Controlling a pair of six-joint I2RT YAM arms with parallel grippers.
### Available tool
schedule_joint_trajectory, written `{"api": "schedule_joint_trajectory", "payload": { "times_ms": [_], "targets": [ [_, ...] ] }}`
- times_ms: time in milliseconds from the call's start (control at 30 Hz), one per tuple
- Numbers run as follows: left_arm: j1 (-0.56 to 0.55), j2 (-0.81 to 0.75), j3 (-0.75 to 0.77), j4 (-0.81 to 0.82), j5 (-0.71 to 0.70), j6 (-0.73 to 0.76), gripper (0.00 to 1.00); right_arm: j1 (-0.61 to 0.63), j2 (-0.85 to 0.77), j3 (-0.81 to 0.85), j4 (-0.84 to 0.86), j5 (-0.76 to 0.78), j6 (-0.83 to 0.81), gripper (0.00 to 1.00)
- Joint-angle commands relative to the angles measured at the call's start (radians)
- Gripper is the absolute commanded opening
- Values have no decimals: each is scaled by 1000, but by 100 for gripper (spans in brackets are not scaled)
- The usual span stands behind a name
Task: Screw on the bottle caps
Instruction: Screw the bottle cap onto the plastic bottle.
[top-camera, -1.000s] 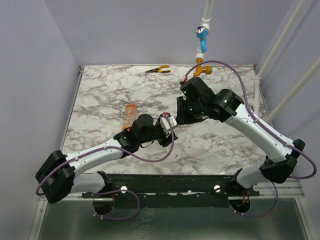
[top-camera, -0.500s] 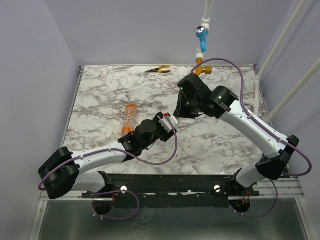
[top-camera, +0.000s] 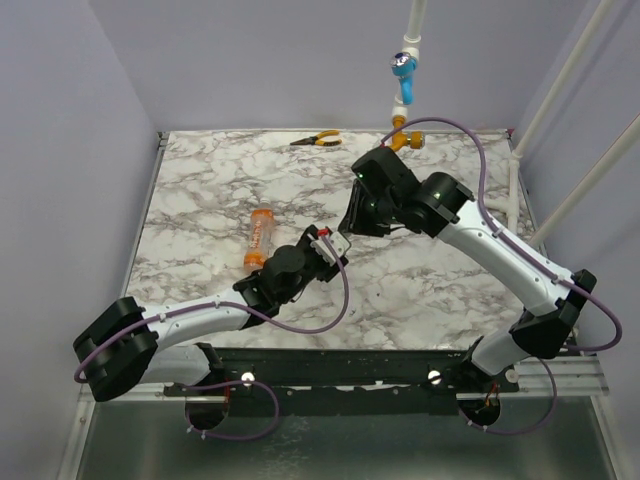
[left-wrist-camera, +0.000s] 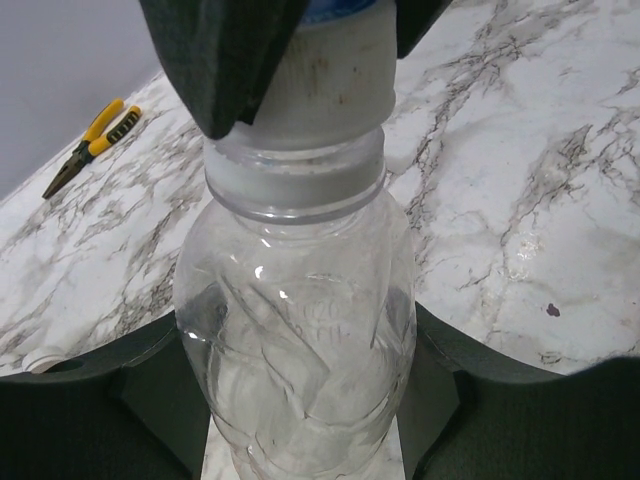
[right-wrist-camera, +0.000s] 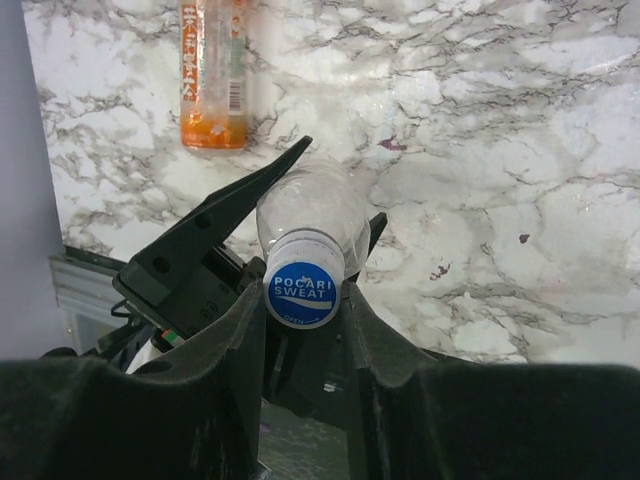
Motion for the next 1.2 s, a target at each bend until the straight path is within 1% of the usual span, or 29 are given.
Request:
{"api": "schedule_joint_trajectory", "payload": {
  "times_ms": [0, 233, 533, 967, 1167],
  "targets": [
    [-19, -25, 45, 280, -14, -52, 39, 33, 64, 5, 48, -116, 99, 25],
    [-18, -14, 31, 332, -48, -77, 39, 32, 67, 17, 67, -81, 126, 26],
    [-18, -13, 12, 343, -39, -80, 39, 32, 73, 60, 60, -65, 116, 35],
    [-16, 7, -34, 328, -23, -112, 39, 32, 71, 137, 20, -20, 81, 54],
    [-8, 10, -39, 301, 49, -141, 39, 32, 46, 143, 27, -8, 52, 69]
  ]
}}
